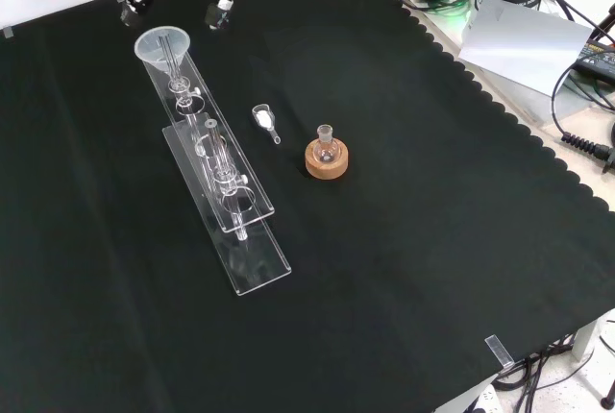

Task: Pick up the funnel from the transparent funnel stand.

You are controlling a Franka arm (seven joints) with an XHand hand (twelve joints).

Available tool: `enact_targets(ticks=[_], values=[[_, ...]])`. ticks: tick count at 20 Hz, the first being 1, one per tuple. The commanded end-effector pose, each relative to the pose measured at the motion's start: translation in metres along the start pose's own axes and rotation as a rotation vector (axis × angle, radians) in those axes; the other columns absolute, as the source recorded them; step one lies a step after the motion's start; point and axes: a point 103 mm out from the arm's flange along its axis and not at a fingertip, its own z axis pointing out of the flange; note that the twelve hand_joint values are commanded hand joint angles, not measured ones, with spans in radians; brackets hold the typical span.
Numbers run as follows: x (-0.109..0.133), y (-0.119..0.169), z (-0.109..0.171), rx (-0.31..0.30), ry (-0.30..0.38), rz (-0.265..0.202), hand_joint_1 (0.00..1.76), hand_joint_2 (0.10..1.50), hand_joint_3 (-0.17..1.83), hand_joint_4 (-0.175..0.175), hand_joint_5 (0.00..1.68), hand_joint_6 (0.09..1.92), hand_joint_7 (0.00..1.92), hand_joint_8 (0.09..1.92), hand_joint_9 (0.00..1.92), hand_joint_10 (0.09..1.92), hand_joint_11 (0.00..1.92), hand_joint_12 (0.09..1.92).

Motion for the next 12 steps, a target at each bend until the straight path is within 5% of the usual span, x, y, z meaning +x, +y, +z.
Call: enact_targets(ticks=[1,12], values=[[0.001,0.01,0.009,0.058,-0.016,0.003,0.59,0.63,0.52,-0.029,0.14,0.09,0.07,0.68,0.35,0.69,0.28,1.38],[-0.011,0.025,0.019,0.067,-0.024,0.011,0.6,0.65,0.46,-0.025,0.12,0.09,0.04,0.68,0.32,0.71,0.28,1.38]])
